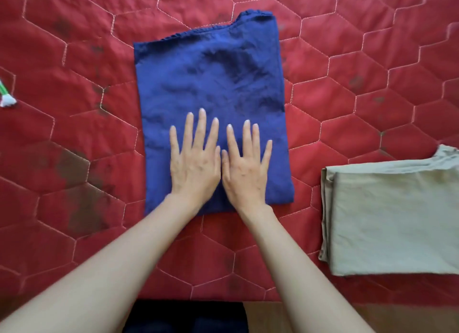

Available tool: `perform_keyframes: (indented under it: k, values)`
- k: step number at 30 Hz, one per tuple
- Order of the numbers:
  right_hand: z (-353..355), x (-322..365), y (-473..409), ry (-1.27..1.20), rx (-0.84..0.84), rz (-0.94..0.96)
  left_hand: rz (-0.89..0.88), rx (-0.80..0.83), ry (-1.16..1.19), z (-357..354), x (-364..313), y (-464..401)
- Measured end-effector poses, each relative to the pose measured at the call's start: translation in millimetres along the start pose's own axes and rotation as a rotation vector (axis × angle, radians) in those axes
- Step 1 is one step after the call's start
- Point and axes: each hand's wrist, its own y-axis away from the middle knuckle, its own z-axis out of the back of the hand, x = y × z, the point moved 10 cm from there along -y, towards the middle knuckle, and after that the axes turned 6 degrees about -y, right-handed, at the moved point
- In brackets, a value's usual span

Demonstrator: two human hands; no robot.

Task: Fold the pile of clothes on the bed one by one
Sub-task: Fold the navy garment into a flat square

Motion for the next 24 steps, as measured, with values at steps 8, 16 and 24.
perform_keyframes:
  k: [8, 16, 24]
  values:
    - [-1.1, -110.7, 55.1, 0.099, 0.090, -0.075, -0.002, 0.085, -0.057, -36.5, 50.4, 88.3]
    - [22.8, -84.2, 83.5, -0.008, 0.114, 0.395, -0.340, -0.053, -0.138, -18.4, 43.8, 106.7]
    - [39.4, -53.5, 68.8, 0.041, -0.067, 0.641, -0.356, -0.262, -0.077, 16.2, 27.2, 103.5]
